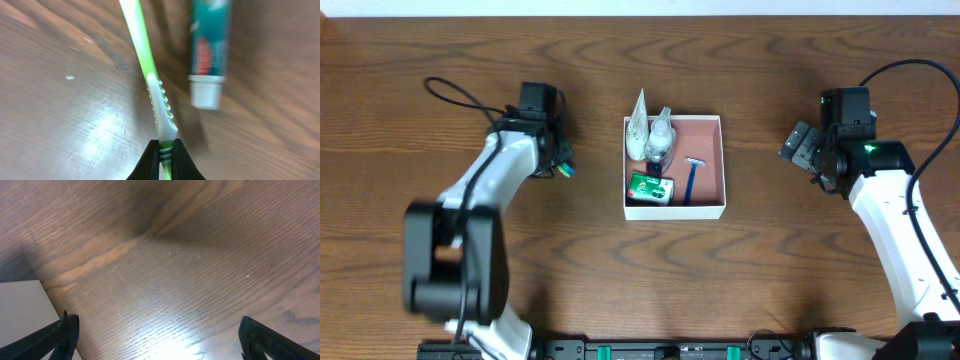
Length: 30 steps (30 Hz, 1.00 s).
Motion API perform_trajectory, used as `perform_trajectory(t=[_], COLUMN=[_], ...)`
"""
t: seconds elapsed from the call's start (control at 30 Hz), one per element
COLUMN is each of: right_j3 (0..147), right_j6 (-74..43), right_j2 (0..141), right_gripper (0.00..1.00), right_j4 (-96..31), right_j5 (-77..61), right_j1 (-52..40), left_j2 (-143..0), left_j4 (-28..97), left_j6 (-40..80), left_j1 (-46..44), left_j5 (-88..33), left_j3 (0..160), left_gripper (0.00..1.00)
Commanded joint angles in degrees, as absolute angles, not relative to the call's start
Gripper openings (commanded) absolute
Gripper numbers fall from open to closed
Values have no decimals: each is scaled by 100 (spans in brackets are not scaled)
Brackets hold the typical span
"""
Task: Pack container
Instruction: 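Carry the toothbrush into the white box beside the razor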
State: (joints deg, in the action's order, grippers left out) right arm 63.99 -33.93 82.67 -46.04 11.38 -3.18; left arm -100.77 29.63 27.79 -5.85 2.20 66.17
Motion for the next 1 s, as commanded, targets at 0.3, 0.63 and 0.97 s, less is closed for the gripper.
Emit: perform_trajectory(t=[0.3, 0.63, 0.97], right_j3=[6394, 6394, 6394], right_j6=[-3470, -3470, -3470], right_j2=[8289, 8289, 8289], right_gripper=[99, 99, 99], right_j4=[-4609, -4611, -4609], right_j5=[1199, 1199, 1199], right_j1=[-268, -268, -268], left_j2=[-6827, -6584, -7905], left_j4=[3474, 3448, 2773], left_j6=[1372, 755, 1507], left_j1=[-1540, -3680, -4753], left_j5=[-502, -176, 515], left_j3=[6663, 6661, 6661], left_gripper=[6, 6, 6])
